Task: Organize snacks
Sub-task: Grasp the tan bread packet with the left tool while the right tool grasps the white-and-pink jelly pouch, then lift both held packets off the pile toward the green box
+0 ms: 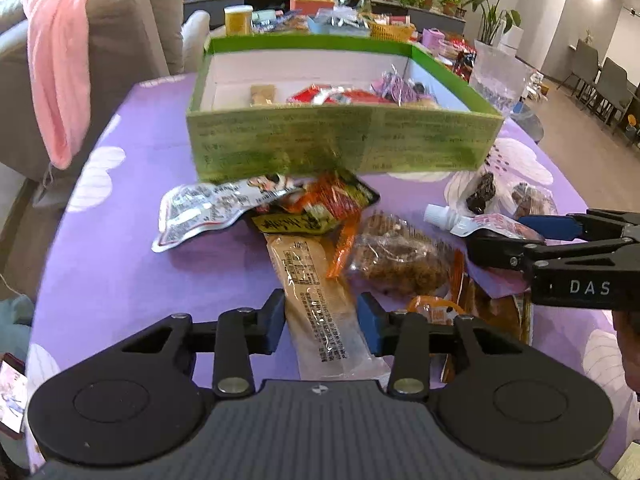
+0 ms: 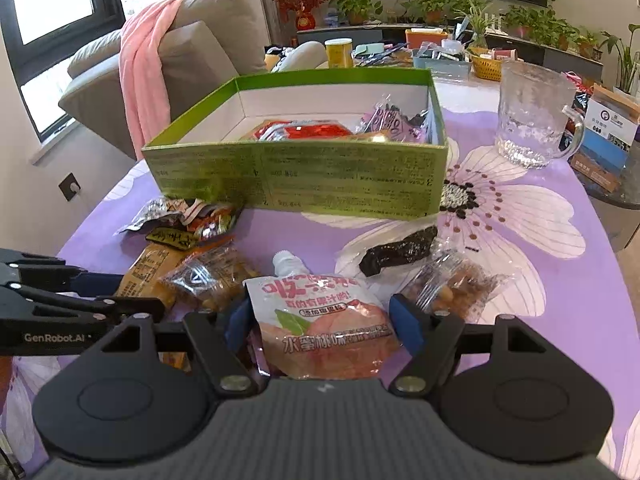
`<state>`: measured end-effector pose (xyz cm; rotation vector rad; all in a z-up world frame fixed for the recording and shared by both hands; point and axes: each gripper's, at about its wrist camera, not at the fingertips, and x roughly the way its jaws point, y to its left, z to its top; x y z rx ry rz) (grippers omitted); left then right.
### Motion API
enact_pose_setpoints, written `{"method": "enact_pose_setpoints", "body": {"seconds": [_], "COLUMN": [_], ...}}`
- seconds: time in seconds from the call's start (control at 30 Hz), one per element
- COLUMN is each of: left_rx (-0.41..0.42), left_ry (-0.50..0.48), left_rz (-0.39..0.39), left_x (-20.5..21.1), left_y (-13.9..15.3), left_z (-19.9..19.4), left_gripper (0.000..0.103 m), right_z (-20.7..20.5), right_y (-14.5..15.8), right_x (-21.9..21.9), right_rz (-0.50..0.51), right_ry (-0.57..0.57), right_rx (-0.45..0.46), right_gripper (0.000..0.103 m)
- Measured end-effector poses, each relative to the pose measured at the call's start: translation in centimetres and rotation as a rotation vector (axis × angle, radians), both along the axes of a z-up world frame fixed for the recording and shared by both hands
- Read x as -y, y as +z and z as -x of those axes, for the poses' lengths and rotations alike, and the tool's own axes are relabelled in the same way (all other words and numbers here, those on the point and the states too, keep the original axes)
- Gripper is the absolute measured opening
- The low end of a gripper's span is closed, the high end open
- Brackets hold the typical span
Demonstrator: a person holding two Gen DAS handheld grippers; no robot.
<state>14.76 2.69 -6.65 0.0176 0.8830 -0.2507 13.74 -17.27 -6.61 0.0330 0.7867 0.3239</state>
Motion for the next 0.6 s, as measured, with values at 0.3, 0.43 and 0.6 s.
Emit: {"method": "enact_pose_setpoints", "body": {"seconds": [0.3, 0.43, 0.6], "left_rx": [0.062, 0.051, 0.0], "left_ry": [-0.031, 0.008, 0.097], "left_rz": [0.002, -0.077, -0.132], "left_x": [-0.3, -0.1, -1.0], "left_y": [2.6, 1.9, 0.5], "left_z": [1.1, 0.8, 0.0], "left_gripper": [0.01, 0.018, 0.024], "right_z": [0.3, 0.2, 0.4], "right_y": [1.7, 1.5, 1.1], "right_x": [0.5, 0.6, 0.6], "right_rz": [-0.026, -0.027, -0.029], "right_ry": [-0.011, -0.011, -0.009], "right_rx": [0.055, 0.05, 0.036], "right_gripper": [0.059, 0.059, 0.059]}}
